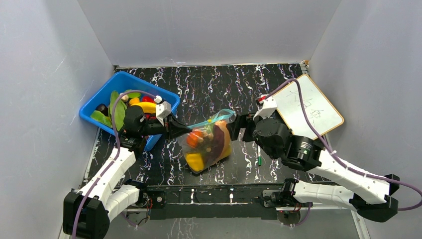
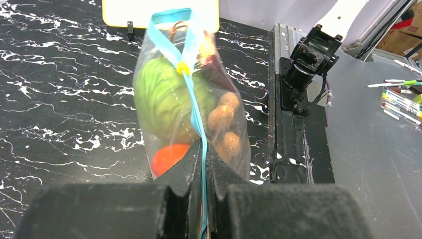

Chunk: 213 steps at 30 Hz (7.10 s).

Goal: Place the food in the zip-top bag and seal the zipper
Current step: Zip the zipper food storage bag at the center of the board.

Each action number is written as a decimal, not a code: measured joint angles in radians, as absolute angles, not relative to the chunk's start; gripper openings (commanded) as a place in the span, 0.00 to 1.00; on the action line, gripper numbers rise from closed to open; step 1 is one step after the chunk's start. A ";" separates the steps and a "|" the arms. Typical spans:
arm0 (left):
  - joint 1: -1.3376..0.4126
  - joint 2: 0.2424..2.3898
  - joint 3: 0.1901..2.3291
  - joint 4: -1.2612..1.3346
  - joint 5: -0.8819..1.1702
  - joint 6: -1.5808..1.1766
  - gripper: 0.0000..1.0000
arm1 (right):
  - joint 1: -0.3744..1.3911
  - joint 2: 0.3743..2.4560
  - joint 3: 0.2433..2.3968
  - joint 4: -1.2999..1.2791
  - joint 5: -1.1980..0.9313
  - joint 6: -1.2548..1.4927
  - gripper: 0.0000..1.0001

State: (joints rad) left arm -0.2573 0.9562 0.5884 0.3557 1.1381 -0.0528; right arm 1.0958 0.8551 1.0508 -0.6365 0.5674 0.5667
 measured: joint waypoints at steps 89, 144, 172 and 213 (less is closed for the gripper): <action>-0.454 1.041 0.749 0.664 0.682 -0.299 0.00 | 0.623 1.194 1.591 -0.249 0.100 0.472 0.00; -0.459 0.803 0.484 0.543 0.976 0.001 0.01 | 0.804 1.228 1.152 -0.220 0.231 0.860 0.00; -0.485 1.043 0.812 0.142 0.485 -0.450 0.62 | 0.798 1.165 0.938 -0.006 0.144 0.705 0.00; -0.600 1.139 0.962 -0.054 0.243 -0.636 0.00 | 1.092 1.215 1.230 -0.722 0.461 1.084 0.15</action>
